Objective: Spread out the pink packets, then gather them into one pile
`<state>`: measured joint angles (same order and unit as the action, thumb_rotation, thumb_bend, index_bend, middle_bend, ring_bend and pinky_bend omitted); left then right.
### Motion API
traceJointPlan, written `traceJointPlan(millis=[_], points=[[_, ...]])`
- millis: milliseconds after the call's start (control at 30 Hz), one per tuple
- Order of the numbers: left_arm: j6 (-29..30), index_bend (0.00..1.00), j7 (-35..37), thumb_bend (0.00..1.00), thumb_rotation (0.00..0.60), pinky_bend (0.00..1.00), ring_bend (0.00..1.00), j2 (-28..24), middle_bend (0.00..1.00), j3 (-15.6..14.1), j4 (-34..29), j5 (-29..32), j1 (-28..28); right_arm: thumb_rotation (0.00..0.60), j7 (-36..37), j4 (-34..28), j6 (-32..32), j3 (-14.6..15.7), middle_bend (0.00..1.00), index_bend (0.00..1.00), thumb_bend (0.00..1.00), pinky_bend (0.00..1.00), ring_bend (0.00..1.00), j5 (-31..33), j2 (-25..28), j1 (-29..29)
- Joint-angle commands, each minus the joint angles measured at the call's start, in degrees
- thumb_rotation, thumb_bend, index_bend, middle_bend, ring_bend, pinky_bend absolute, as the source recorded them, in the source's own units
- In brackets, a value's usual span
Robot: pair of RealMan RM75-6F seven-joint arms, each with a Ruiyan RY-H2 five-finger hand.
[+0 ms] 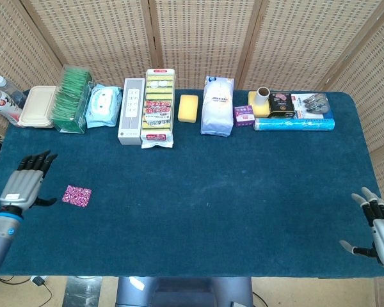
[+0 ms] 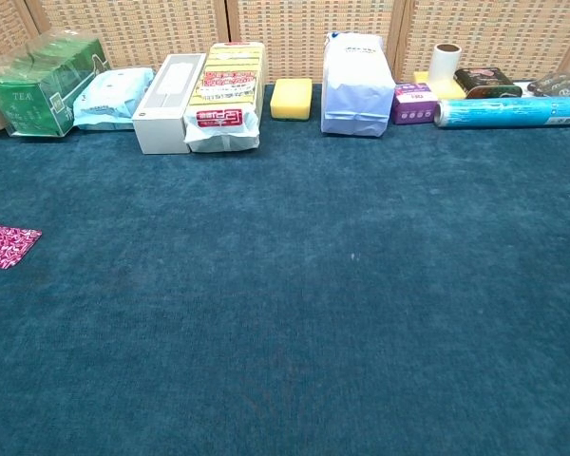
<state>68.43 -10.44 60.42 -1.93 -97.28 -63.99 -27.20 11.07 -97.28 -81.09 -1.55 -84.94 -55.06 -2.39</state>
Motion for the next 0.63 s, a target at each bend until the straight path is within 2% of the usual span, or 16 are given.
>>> traceJointPlan(millis=[33, 133, 233, 333, 633], points=[[17.2, 0.00, 7.1, 0.10, 0.600, 0.00, 0.00, -1.8, 0.00, -2.7, -3.0, -12.0, 11.9, 0.600, -1.3, 1.1, -1.2, -0.3, 0.00, 0.08, 0.00, 0.00, 0.00, -1.0, -1.0, 0.0], [24.0, 0.00, 9.0, 0.10, 0.600, 0.00, 0.00, -1.0, 0.00, -4.7, -3.4, -17.5, 16.9, 0.600, -3.1, 2.3, -2.8, -1.0, 0.00, 0.07, 0.00, 0.00, 0.00, -1.3, -2.4, 0.0], [26.6, 0.00, 10.1, 0.10, 0.600, 0.00, 0.00, -1.2, 0.00, -6.4, -3.0, -21.2, 19.8, 0.600, -4.0, 2.9, -3.7, -1.4, 0.00, 0.07, 0.00, 0.00, 0.00, -1.5, -3.2, 0.0], [28.6, 0.00, 10.0, 0.09, 0.600, 0.00, 0.00, -1.7, 0.00, -6.7, -2.8, -23.1, 21.4, 0.600, -4.5, 3.3, -4.4, -1.5, 0.00, 0.07, 0.00, 0.00, 0.00, -1.6, -3.5, 0.2], [27.0, 0.00, 10.9, 0.09, 0.600, 0.00, 0.00, -2.9, 0.00, -5.5, -3.4, -21.8, 22.9, 0.600, -8.1, 4.6, -8.6, -3.3, 0.00, 0.07, 0.00, 0.00, 0.00, -0.8, -6.0, 1.2]])
